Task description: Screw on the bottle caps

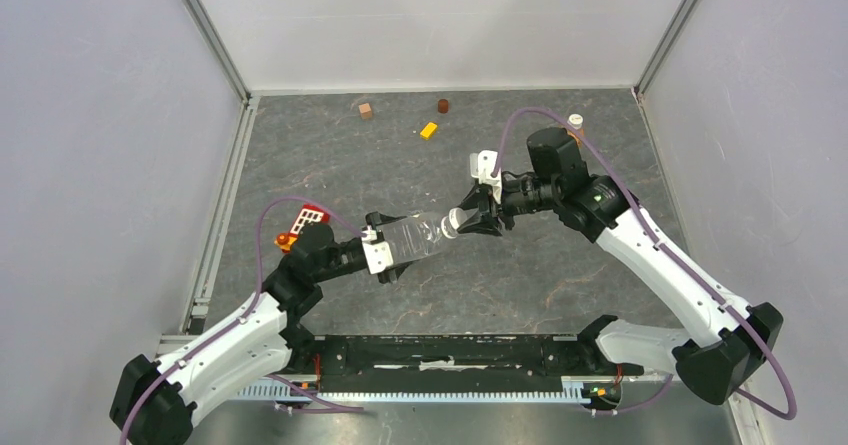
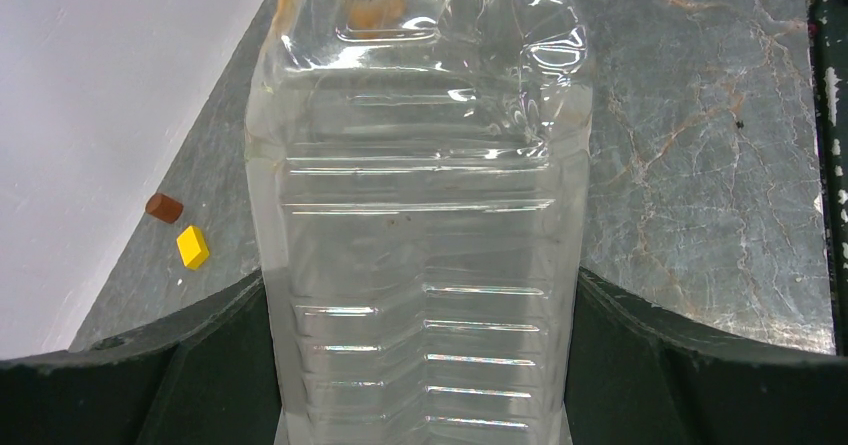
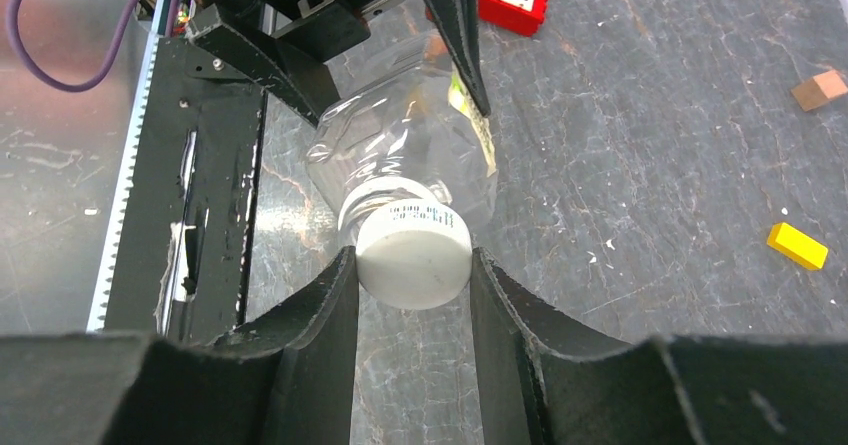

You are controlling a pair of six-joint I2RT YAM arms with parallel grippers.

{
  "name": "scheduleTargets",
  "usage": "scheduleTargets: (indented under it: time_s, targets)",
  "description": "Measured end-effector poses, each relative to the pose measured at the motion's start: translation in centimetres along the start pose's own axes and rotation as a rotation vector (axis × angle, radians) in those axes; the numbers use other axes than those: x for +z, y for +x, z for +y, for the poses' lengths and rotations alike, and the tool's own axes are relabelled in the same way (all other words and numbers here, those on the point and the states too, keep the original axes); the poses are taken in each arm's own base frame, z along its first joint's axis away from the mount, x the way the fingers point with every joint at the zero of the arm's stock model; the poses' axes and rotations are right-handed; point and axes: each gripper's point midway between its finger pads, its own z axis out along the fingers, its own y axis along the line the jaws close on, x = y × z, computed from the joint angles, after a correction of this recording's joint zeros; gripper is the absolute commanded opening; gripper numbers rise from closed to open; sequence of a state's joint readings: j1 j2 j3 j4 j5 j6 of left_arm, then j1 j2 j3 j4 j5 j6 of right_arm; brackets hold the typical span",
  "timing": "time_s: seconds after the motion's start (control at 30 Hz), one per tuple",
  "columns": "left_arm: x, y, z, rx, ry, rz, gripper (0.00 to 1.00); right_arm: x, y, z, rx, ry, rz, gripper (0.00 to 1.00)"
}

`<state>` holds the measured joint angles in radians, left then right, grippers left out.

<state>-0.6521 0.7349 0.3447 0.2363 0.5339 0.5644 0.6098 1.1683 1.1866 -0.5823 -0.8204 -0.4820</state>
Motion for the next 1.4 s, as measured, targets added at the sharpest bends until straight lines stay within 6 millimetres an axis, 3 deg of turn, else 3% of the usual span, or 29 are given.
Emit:
scheduleTargets:
  time_s: [1.27, 1.4]
  targets:
    - [0.5, 1.4, -1.4, -0.067, 0.075, 0.040, 0.37, 1.3, 2.2, 1.5, -0.124, -0.085, 0.085, 0.06]
    - [0.7, 1.6, -1.4, -0.066, 0.057, 0.012, 0.36, 1.4, 2.1, 1.5, -0.130, -0.092, 0.078, 0.02]
